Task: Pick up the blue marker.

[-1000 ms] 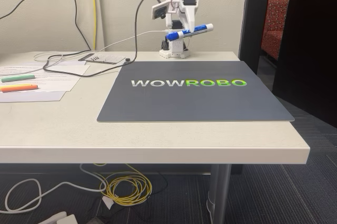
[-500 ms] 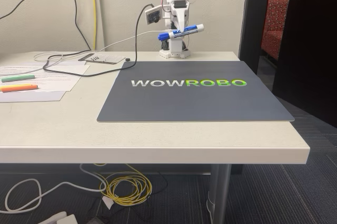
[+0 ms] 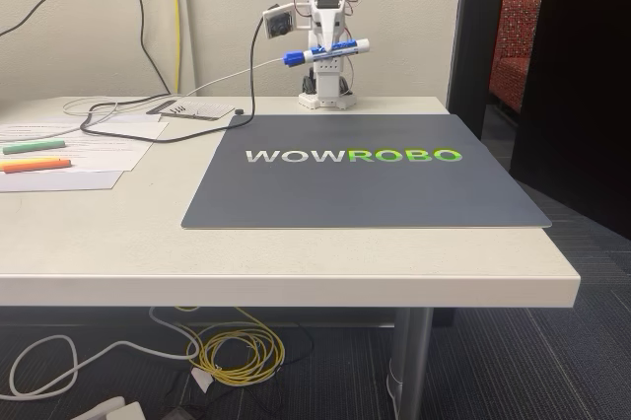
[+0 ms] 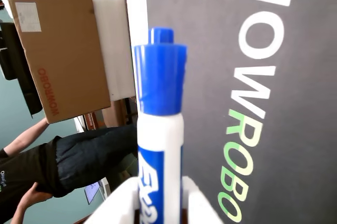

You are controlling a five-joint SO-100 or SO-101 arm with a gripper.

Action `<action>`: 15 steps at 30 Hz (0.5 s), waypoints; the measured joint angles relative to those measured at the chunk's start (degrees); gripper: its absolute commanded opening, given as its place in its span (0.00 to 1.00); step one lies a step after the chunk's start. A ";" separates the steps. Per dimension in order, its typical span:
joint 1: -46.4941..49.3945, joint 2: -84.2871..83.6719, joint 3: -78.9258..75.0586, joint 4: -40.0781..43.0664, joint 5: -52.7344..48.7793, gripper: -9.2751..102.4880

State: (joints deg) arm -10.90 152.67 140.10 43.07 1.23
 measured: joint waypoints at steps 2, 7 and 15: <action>0.00 2.11 2.11 -0.79 0.00 0.08; 0.00 5.01 3.08 -1.14 0.00 0.08; 0.00 8.26 3.08 -2.20 -0.44 0.08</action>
State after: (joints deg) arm -10.90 160.93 143.17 40.87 0.79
